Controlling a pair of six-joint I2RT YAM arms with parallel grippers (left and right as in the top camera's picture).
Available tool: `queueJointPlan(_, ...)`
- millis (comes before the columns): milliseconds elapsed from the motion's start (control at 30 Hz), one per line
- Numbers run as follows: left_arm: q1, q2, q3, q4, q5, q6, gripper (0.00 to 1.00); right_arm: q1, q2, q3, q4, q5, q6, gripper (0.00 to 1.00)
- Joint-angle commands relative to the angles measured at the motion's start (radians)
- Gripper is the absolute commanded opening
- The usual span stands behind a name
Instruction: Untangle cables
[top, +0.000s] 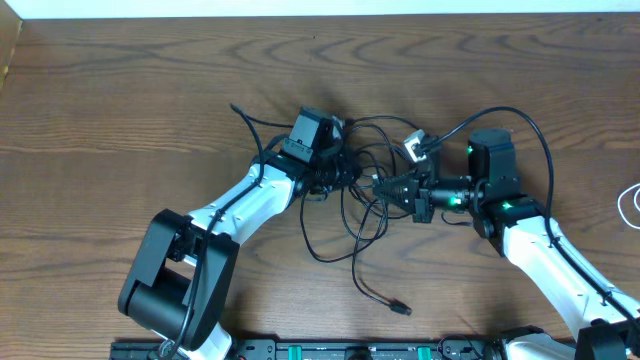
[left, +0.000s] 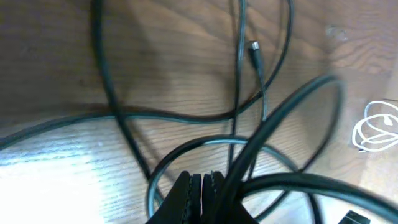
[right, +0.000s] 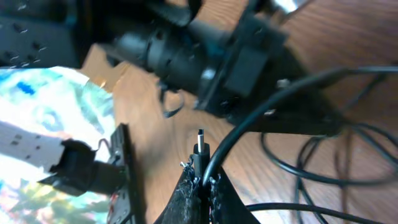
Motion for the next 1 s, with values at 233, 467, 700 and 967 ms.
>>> queueJointPlan(233,0.013,0.004,0.005,-0.014,-0.028,-0.006,0.08,-0.077,-0.014,0.001,0.005,0.279,0.187,0.01)
queueJointPlan(467,0.072,0.004,0.005,-0.009,-0.028,-0.009,0.08,-0.092,-0.014,0.001,-0.035,0.386,0.203,0.01)
queueJointPlan(700,0.200,0.004,0.005,-0.006,0.078,-0.009,0.08,-0.092,-0.014,0.001,-0.135,0.571,0.244,0.01)
queueJointPlan(967,0.218,0.004,0.005,-0.006,0.063,-0.010,0.08,-0.092,-0.014,0.001,-0.084,0.317,0.164,0.08)
